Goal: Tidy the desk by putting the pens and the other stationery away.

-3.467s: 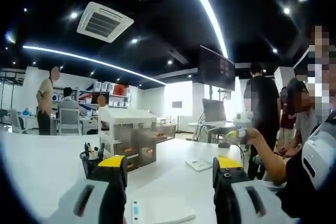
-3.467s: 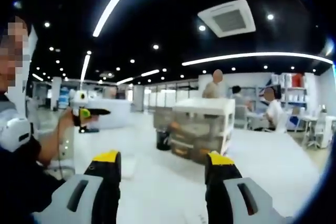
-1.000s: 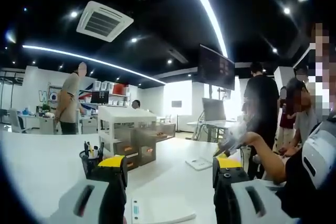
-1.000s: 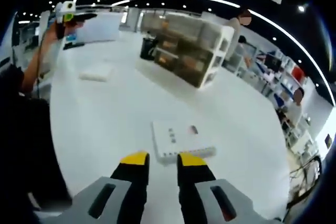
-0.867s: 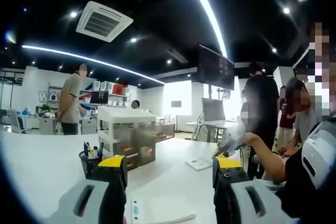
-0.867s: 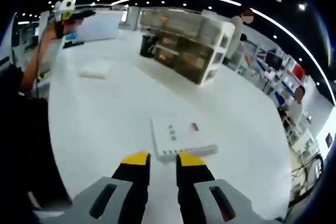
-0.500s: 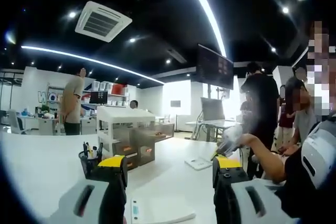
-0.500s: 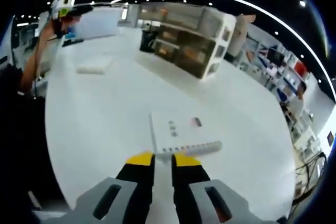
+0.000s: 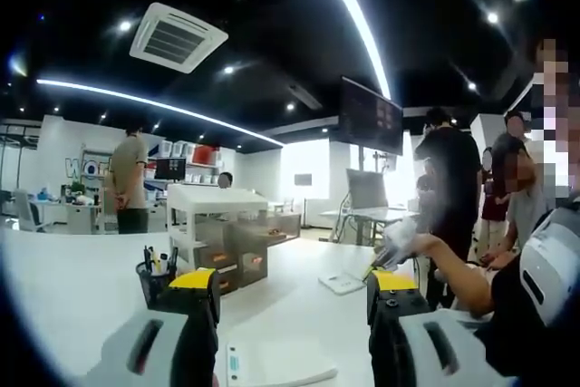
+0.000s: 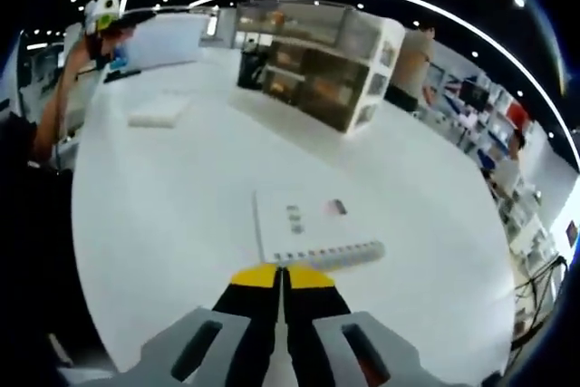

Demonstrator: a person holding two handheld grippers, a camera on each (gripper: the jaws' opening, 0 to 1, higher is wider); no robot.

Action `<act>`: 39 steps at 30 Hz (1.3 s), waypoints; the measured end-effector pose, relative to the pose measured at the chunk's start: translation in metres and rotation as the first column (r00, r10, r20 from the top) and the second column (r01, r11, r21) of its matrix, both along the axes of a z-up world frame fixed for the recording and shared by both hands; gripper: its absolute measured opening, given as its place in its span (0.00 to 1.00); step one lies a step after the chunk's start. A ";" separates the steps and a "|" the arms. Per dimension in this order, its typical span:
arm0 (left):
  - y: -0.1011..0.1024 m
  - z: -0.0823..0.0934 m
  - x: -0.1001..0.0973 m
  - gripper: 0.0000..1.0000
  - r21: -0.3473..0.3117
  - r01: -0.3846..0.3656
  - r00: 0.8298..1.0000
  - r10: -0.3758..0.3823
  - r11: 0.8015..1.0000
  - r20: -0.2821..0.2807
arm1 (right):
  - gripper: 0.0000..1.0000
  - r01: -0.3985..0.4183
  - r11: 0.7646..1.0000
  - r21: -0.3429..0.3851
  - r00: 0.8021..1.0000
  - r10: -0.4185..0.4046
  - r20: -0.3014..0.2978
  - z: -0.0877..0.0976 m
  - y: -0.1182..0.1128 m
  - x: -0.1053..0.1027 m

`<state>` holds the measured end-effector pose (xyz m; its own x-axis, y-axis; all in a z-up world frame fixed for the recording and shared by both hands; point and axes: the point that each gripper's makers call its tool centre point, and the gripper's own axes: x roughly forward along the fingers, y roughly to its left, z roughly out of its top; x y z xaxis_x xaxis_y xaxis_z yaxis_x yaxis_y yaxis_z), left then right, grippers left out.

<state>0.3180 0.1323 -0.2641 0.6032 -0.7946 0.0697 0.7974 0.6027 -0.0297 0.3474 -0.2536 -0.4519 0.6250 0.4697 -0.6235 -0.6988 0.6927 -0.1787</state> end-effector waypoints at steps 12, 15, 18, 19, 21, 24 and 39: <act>0.000 0.000 0.000 0.66 0.001 0.003 1.000 -0.003 1.000 0.001 | 0.00 0.025 0.999 0.024 1.000 -0.025 -0.008 0.003 0.006 -0.004; 0.000 0.001 0.000 0.66 0.001 0.003 1.000 -0.003 1.000 0.001 | 0.00 0.029 0.999 0.034 1.000 -0.029 -0.007 0.005 0.007 -0.004; -0.001 0.001 -0.001 0.66 0.002 0.005 1.000 -0.005 1.000 0.000 | 0.00 0.032 0.998 0.045 0.999 -0.032 -0.004 0.008 0.006 -0.003; -0.001 0.001 -0.001 0.66 0.002 0.005 1.000 -0.005 1.000 0.000 | 0.00 0.032 0.998 0.046 0.999 -0.032 -0.002 0.009 0.006 -0.002; -0.001 0.000 -0.001 0.66 0.003 0.006 1.000 -0.006 1.000 0.000 | 0.00 0.033 0.998 0.052 0.999 -0.033 0.008 0.012 0.006 -0.002; -0.001 0.001 -0.001 0.66 0.002 0.006 1.000 -0.006 1.000 0.001 | 0.00 0.039 0.997 0.066 0.999 -0.041 0.023 0.017 0.004 0.001; -0.001 0.002 0.000 0.66 0.003 0.006 1.000 -0.006 1.000 0.003 | 0.00 0.052 0.984 0.167 0.993 -0.069 0.097 0.046 0.013 0.011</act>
<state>0.3175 0.1317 -0.2624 0.5980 -0.7985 0.0696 0.8012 0.5978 -0.0257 0.3581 -0.2409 -0.4055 0.7122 0.5194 -0.4722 -0.6382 0.7593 -0.1275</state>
